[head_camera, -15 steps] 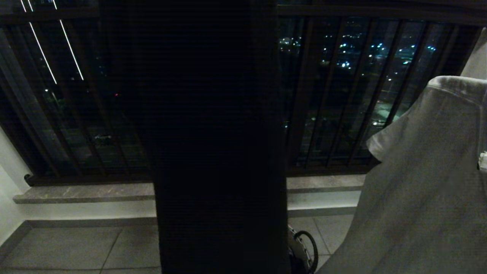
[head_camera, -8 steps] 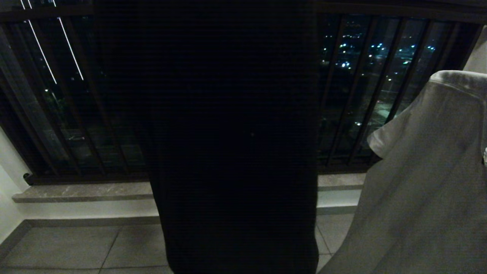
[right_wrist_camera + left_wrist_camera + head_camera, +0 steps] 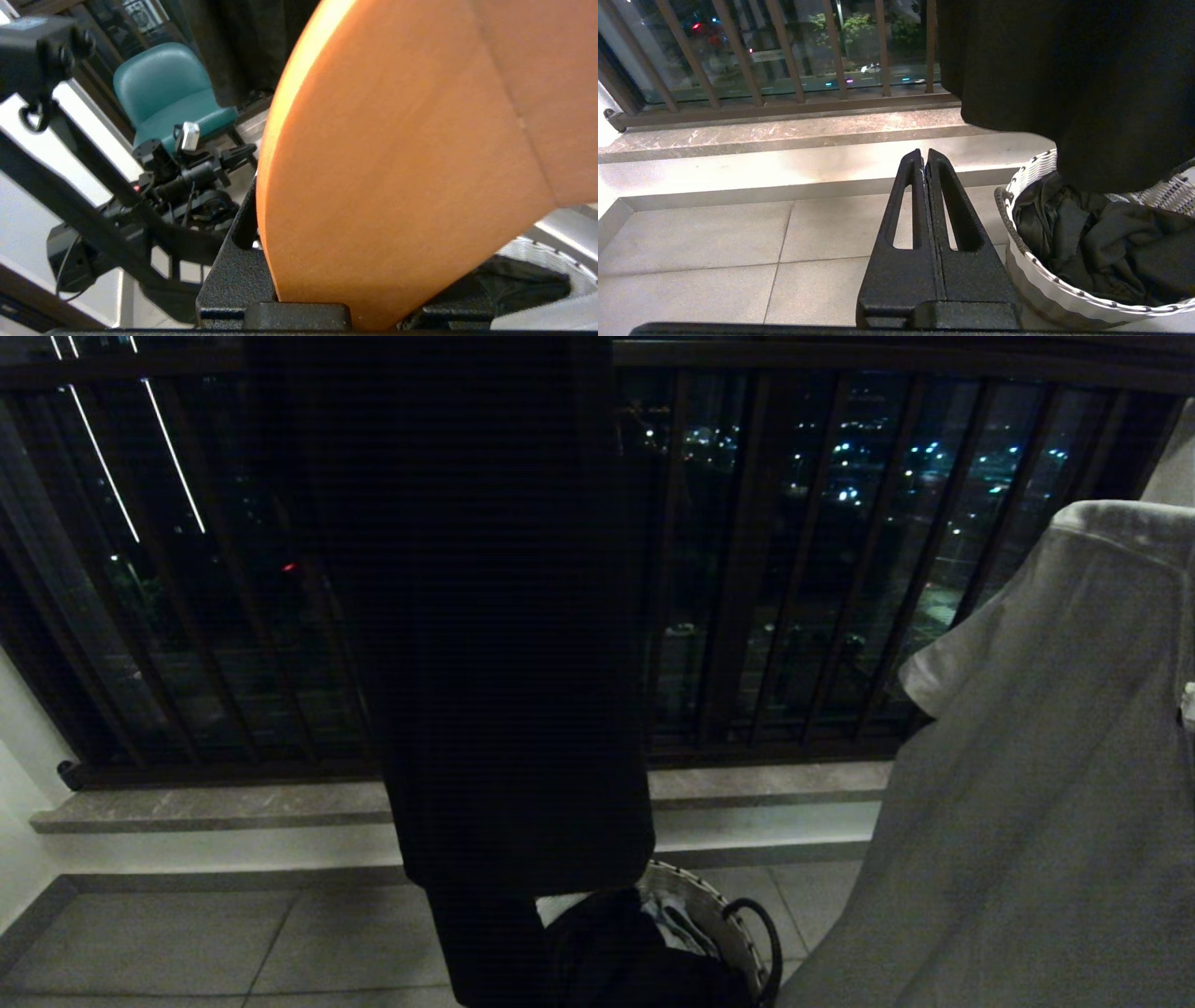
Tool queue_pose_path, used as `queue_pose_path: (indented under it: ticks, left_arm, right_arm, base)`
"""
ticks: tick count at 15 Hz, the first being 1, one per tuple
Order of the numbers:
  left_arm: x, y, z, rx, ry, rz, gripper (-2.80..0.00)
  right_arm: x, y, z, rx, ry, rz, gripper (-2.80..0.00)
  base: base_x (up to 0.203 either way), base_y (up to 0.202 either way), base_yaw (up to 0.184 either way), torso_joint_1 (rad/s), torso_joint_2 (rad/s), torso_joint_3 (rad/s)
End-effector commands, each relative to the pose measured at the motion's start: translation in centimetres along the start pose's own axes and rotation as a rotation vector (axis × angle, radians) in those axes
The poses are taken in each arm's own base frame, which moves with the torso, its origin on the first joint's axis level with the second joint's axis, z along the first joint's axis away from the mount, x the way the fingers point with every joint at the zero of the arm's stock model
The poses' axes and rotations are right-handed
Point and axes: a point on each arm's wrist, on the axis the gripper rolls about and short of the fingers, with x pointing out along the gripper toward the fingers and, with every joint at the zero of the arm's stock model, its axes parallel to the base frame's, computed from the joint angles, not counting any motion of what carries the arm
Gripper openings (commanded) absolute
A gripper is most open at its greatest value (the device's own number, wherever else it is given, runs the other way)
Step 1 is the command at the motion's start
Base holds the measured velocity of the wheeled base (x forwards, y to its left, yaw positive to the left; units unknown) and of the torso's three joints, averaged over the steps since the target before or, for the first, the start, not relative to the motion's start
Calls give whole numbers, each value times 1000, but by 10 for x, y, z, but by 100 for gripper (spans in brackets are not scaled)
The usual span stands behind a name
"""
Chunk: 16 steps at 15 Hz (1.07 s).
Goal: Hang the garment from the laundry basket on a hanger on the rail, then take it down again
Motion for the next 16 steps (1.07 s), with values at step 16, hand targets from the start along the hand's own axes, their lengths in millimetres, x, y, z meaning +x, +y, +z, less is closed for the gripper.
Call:
queue_pose_path:
  ticks: [16]
  left_arm:
    - [0, 0, -1, 0, 2, 0, -280]
  right_arm:
    - [120, -165, 13, 26, 255, -9, -280]
  base:
    - [0, 0, 0, 0, 0, 0]
